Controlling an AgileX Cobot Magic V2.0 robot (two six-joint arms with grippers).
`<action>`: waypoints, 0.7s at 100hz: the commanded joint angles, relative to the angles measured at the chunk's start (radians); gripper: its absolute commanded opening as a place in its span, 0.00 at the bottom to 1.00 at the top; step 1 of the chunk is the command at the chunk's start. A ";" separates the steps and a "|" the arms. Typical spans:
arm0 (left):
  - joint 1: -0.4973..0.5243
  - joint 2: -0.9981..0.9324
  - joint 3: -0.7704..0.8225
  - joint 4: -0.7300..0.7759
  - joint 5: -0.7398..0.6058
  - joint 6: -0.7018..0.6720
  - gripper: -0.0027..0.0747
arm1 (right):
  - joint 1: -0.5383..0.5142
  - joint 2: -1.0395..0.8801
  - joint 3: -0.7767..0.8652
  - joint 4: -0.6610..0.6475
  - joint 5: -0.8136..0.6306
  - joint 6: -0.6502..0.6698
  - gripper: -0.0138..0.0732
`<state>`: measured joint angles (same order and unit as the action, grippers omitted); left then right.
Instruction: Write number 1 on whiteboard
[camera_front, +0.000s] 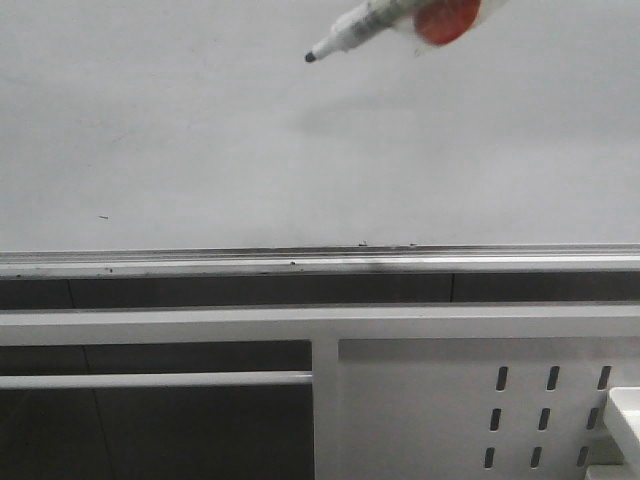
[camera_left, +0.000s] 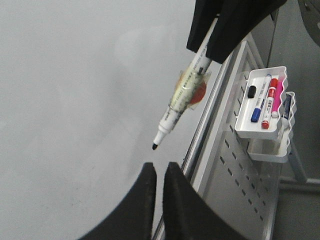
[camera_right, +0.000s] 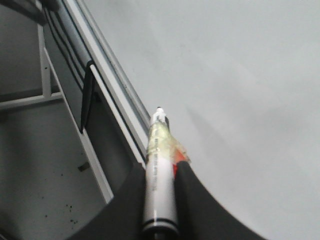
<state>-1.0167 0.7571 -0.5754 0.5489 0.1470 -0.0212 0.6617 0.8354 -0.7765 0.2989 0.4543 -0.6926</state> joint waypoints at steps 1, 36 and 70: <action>0.015 -0.057 0.008 -0.040 -0.052 -0.060 0.01 | -0.008 -0.034 -0.021 0.009 -0.106 0.017 0.08; 0.254 -0.148 0.208 -0.156 -0.340 -0.306 0.01 | -0.004 -0.181 0.195 0.154 -0.363 0.017 0.08; 0.480 -0.097 0.449 -0.418 -0.906 -0.306 0.01 | -0.004 -0.181 0.218 0.163 -0.412 0.017 0.08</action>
<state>-0.5574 0.6374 -0.1221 0.1765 -0.6159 -0.3140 0.6613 0.6397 -0.5327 0.4508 0.1379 -0.6781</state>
